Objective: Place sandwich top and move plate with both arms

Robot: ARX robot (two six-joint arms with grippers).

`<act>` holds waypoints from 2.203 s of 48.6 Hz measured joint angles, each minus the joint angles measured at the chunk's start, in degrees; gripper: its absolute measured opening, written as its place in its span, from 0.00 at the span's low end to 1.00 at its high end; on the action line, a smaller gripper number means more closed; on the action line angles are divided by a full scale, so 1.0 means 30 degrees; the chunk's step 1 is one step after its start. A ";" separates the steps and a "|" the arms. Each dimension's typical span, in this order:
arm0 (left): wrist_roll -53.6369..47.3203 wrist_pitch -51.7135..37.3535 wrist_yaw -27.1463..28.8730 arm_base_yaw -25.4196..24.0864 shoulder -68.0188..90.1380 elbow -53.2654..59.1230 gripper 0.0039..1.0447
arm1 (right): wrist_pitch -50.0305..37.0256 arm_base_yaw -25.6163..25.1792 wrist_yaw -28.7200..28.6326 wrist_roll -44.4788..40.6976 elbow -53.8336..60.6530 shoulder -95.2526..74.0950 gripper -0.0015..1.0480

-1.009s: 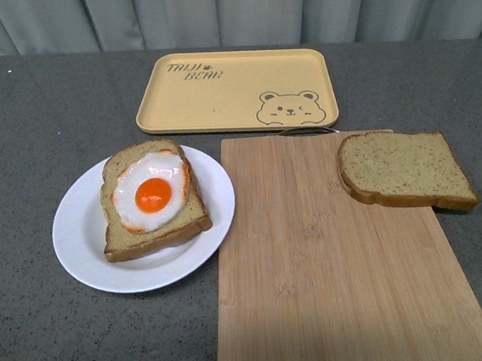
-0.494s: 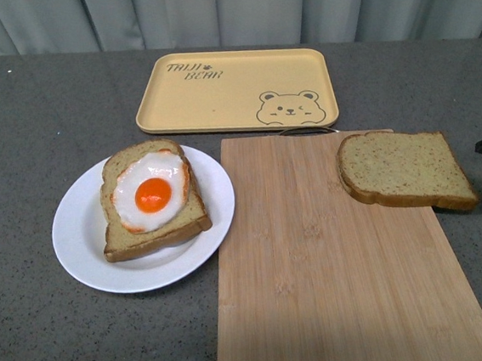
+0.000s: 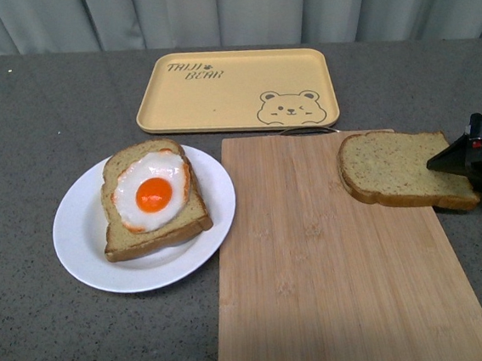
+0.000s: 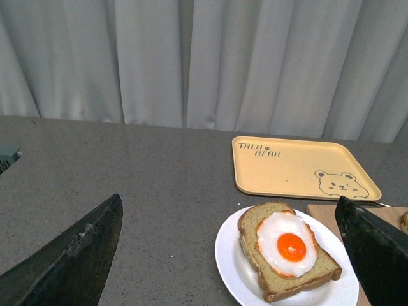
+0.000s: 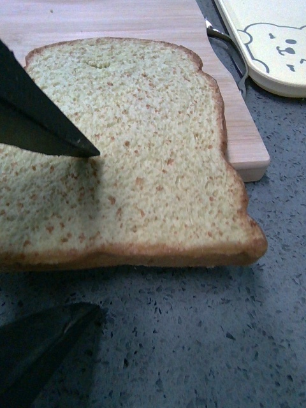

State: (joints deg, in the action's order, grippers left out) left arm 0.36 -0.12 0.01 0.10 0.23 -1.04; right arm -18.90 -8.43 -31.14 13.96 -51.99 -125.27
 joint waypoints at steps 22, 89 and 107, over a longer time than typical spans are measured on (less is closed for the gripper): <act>0.0000 0.0000 0.0000 0.0000 0.0000 0.0000 0.94 | 0.0918 -0.0306 -0.1224 0.0889 0.0102 0.1537 0.01; 0.0000 0.0000 0.0000 0.0000 0.0000 0.0000 0.94 | 0.1996 1.0244 -0.5668 0.4954 -0.8932 -0.3330 0.16; 0.0000 0.0000 -0.0007 0.0000 0.0000 0.0000 0.94 | 0.2310 0.9792 -0.3643 0.3024 -0.7468 -0.1945 0.73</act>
State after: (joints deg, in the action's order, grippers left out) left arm 0.36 -0.12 -0.01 0.10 0.23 -1.04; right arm -11.97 20.95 -42.06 23.03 -74.39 -131.11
